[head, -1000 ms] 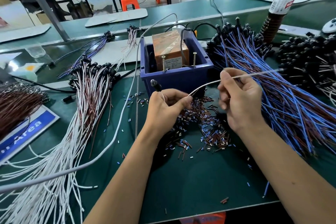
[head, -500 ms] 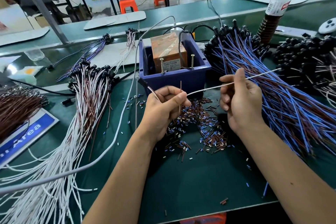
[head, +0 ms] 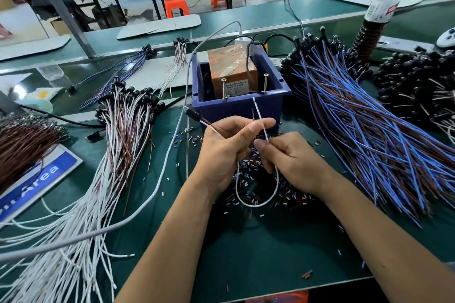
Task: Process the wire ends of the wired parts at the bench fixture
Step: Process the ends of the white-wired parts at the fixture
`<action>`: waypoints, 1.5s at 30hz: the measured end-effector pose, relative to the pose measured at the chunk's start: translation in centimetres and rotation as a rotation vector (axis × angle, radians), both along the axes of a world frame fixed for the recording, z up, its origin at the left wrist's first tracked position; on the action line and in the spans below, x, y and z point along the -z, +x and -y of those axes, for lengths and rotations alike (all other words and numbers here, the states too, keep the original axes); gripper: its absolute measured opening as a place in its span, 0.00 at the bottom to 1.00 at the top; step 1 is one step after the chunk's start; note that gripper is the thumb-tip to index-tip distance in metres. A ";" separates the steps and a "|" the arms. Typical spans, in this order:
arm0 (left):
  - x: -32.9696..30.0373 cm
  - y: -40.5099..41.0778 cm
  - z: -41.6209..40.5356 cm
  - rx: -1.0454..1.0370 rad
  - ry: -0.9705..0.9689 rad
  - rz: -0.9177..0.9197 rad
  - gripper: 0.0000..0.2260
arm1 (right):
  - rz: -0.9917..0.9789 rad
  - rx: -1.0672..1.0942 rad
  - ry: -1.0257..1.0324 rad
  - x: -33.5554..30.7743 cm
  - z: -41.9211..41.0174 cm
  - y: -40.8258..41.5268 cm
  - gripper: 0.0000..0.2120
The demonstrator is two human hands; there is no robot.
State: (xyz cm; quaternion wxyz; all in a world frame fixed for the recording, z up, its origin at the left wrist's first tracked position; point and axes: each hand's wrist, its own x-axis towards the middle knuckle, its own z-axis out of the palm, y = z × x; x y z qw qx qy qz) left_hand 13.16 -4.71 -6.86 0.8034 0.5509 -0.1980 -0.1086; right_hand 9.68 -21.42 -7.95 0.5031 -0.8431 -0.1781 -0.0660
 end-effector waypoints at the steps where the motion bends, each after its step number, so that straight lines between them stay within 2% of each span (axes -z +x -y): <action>1: 0.1 0.0 0.0 0.000 0.007 -0.004 0.06 | -0.003 -0.008 -0.006 0.0 0.1 0.0 0.27; 3: 0.0 -0.1 0.2 0.007 0.029 0.003 0.06 | -0.024 -0.030 -0.009 -0.1 0.3 0.0 0.26; 4: 0.0 -0.2 0.2 0.008 0.029 -0.001 0.08 | -0.047 -0.048 0.017 -0.2 0.3 -0.1 0.24; 6: -0.3 -0.3 0.3 0.035 -0.054 -0.069 0.12 | -0.093 -0.093 0.148 -0.4 0.5 -0.2 0.21; 8: -0.3 -0.3 0.0 0.098 -0.131 -0.124 0.10 | -0.116 -0.109 0.307 -0.7 0.6 -0.2 0.19; 12: -0.1 -0.1 -0.5 0.237 0.021 -0.135 0.09 | -0.170 -0.066 0.563 -0.8 0.8 0.2 0.19; 16: 0.0 -0.4 -0.2 0.382 0.060 -0.136 0.09 | -0.164 -0.040 0.699 -0.8 1.1 0.3 0.12; 21: 0.1 0.0 -0.3 0.318 0.011 -0.117 0.07 | -0.095 0.069 0.744 -1.0 0.9 0.4 0.11; 25: 0.2 0.2 -0.5 0.280 0.006 -0.021 0.06 | -0.124 0.195 0.895 -1.1 1.4 0.6 0.10; 27: 0.2 0.3 -0.6 0.221 -0.008 0.012 0.06 | -0.086 0.259 0.778 -1.1 1.9 0.7 0.08; 29: 0.2 0.3 -0.3 0.074 -0.009 0.041 0.05 | 0.010 0.284 0.482 -1.0 1.5 0.5 0.06; 31: 0.2 0.3 0.0 -0.088 0.004 0.087 0.04 | 0.084 0.190 0.365 -0.9 0.2 0.2 0.06; 33: 0.2 0.4 0.2 -0.201 0.014 0.120 0.03 | 0.078 0.088 0.378 -1.0 -0.7 0.0 0.14; 37: -0.2 0.2 0.2 -0.277 0.035 0.131 0.08 | 0.023 0.032 0.351 -1.0 -0.4 -0.1 0.13; 40: -0.5 0.1 0.3 -0.299 -0.003 0.178 0.01 | 0.051 0.105 0.395 -1.0 -0.3 -0.1 0.13; 45: -0.7 -0.2 0.7 -0.552 0.075 0.337 0.03 | 0.109 0.235 0.449 -0.7 -0.1 0.1 0.14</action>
